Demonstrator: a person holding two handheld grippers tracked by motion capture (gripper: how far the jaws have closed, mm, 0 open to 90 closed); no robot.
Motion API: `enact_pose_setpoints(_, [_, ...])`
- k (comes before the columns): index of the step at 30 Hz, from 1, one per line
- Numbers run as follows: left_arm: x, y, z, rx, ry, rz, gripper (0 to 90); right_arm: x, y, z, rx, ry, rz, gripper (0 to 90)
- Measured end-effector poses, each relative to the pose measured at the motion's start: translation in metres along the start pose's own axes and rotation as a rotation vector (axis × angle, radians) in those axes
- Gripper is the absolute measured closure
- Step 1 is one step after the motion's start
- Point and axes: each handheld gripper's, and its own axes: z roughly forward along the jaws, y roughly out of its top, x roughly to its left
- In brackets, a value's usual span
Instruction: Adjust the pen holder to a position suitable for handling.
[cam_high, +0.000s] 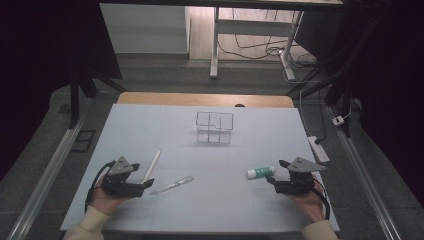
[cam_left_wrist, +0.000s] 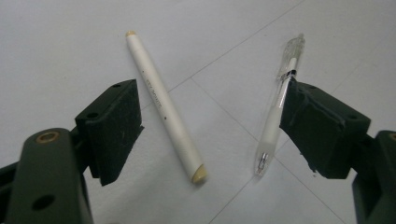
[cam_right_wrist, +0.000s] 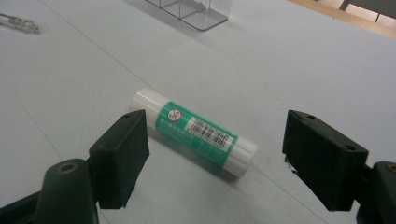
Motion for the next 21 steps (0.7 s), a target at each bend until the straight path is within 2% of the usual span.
enact_pose_setpoints(12, [-0.0013,-0.0002,0.0004,0.004,-0.003,0.008,21.2,0.0005,-0.0003,-0.0013,-0.001,-0.010,-0.008,23.4])
enact_pose_setpoints(21, [-0.0007,0.0016,0.0003,0.016,-0.009,0.017,22.5,-0.0003,-0.0004,-0.0011,-0.008,0.003,0.002,24.2])
